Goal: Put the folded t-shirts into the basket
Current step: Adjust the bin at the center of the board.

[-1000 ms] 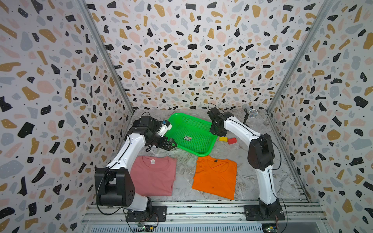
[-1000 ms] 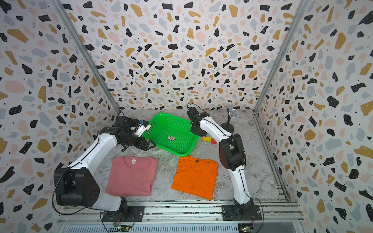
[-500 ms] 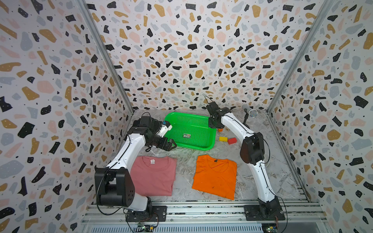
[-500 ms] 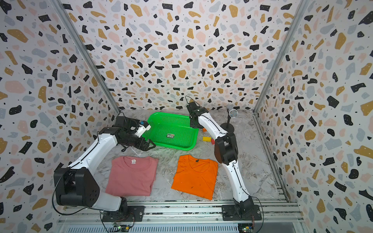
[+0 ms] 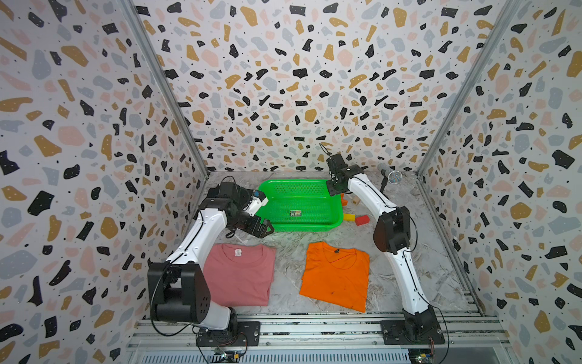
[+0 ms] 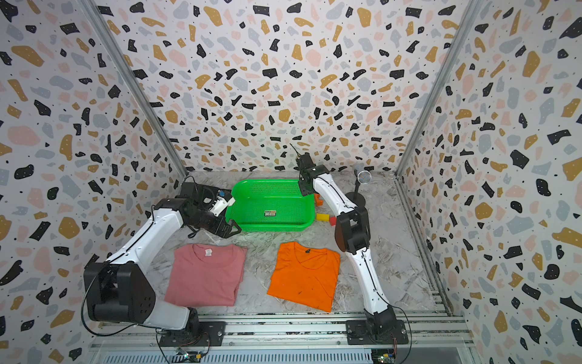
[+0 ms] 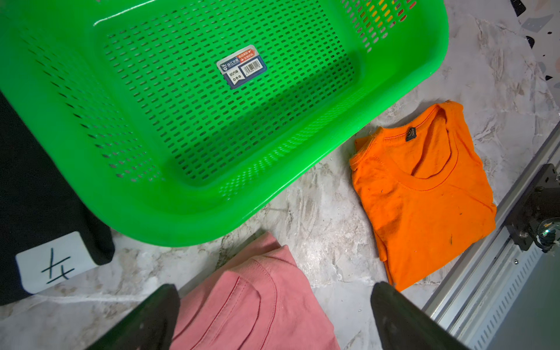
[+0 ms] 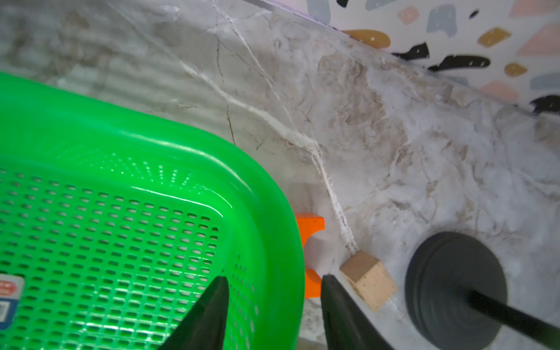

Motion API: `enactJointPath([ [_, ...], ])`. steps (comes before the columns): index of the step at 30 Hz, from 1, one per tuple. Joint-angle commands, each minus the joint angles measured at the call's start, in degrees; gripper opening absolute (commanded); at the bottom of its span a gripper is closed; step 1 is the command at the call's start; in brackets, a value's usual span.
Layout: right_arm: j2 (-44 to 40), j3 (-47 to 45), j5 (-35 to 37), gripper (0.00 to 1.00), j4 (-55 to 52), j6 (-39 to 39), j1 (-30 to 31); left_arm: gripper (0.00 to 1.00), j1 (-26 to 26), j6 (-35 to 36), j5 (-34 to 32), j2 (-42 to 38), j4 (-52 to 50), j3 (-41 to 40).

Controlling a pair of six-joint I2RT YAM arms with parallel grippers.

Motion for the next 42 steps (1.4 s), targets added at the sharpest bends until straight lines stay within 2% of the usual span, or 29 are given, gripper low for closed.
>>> enactJointPath([
  [1,-4.41,2.27,-0.84,0.6,-0.85,-1.0,-0.07,1.0,0.52,-0.88,-3.99,0.51,0.69,2.29],
  [5,-8.39,1.31,-0.8,0.64,-3.99,2.76,-0.07,1.0,2.12,-4.74,-9.55,0.82,4.13,2.69],
  [7,-11.28,-2.09,-0.79,0.66,-4.65,4.64,-0.07,1.0,3.2,-5.25,-8.69,1.86,3.56,3.79],
  [11,-18.05,-11.43,-8.07,0.71,-3.85,3.86,-0.09,1.0,5.03,-6.32,-4.71,3.21,1.26,6.05],
  [14,-26.77,-22.07,-13.52,0.74,0.05,2.85,-0.07,1.0,6.48,-6.58,-4.52,2.31,1.39,5.98],
  [18,-38.4,-39.05,-26.13,0.76,10.94,1.88,0.08,1.0,8.98,-5.7,-3.37,0.85,0.8,5.17],
  [19,-40.82,-42.16,-27.47,0.76,13.8,2.48,0.35,1.0,9.54,-5.36,-3.26,0.58,0.58,4.87],
  [22,-46.74,-53.04,-26.7,0.73,18.58,9.53,0.94,1.0,10.39,-2.75,-1.47,0.11,-2.06,4.74],
  [24,-49.19,-58.79,-28.76,0.72,18.35,16.47,0.95,1.0,10.22,4.16,5.71,-0.22,-7.78,5.65],
  [26,-50.42,-63.24,-36.32,0.69,16.0,20.54,0.9,1.0,8.46,10.27,11.48,-1.32,-13.91,6.99],
  [29,-51.37,-69.71,-46.86,0.54,10.98,21.87,0.91,1.0,3.23,11.76,9.65,-4.93,-13.77,5.64],
  [32,-53.38,-75.38,-50.33,0.49,6.5,21.72,0.93,1.0,-3.27,13.62,8.34,-3.91,-16.07,6.56],
  [36,-58.96,-82.39,-49.16,0.51,6.62,22.32,0.92,1.0,-12.93,12.92,6.32,-1.26,-16.54,6.9],
  [40,-62.46,-85.36,-45.88,0.52,4.24,21.77,0.94,1.0,-18.19,10.03,6.04,0.52,-12.38,4.54],
  [42,-63.34,-86.59,-40.31,0.53,2.3,22.02,0.93,1.0,-19.83,7.01,5.85,1.34,-9.28,3.38],
])
